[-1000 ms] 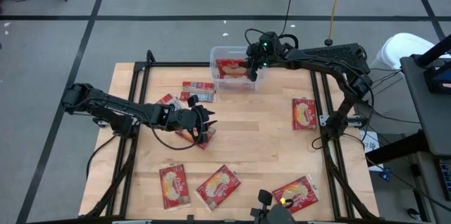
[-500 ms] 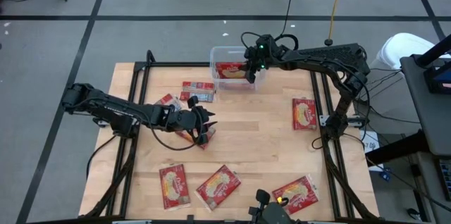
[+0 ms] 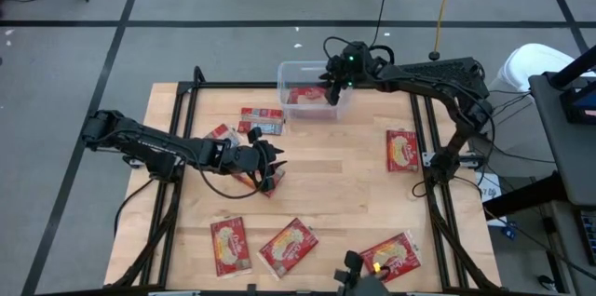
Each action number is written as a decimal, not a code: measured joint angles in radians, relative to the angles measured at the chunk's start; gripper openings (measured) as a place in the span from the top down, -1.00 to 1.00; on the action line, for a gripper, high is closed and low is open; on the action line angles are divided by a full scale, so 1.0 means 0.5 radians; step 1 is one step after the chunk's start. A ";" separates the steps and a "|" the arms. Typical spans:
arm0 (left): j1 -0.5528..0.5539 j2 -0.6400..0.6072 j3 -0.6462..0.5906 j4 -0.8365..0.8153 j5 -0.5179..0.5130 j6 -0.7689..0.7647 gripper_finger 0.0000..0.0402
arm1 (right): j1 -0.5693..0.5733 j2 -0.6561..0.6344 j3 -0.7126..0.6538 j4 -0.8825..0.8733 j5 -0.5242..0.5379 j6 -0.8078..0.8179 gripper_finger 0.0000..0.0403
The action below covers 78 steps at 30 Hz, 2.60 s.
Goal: Sort popcorn bags into baskets
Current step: Put the popcorn bags into the transparent bin
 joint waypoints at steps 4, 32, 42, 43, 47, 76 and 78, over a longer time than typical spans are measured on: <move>-0.005 0.000 0.000 0.000 0.000 -0.050 0.24 | 0.058 -0.133 0.000 -0.051 0.002 0.010 0.31; -0.197 0.003 -0.449 -0.136 -0.007 -0.795 0.24 | 1.379 -0.301 -0.851 1.002 0.919 0.427 0.33; -0.197 0.003 -0.485 -0.290 -0.010 -0.996 0.24 | 1.484 0.203 -0.827 1.417 0.931 0.570 0.31; -0.197 0.003 -0.485 -0.318 -0.010 -1.016 0.24 | 1.484 0.259 -0.806 1.432 0.930 0.590 0.29; -0.197 0.002 -0.524 -0.370 -0.010 -1.096 0.24 | 1.470 0.457 -0.661 1.439 0.905 0.648 0.20; -0.237 0.001 -0.836 -0.004 0.097 -1.361 0.24 | 1.384 0.739 -0.361 1.121 0.551 1.092 0.03; -0.237 0.001 -0.836 0.017 0.098 -1.344 0.24 | 1.385 0.739 -0.361 1.119 0.553 1.147 0.03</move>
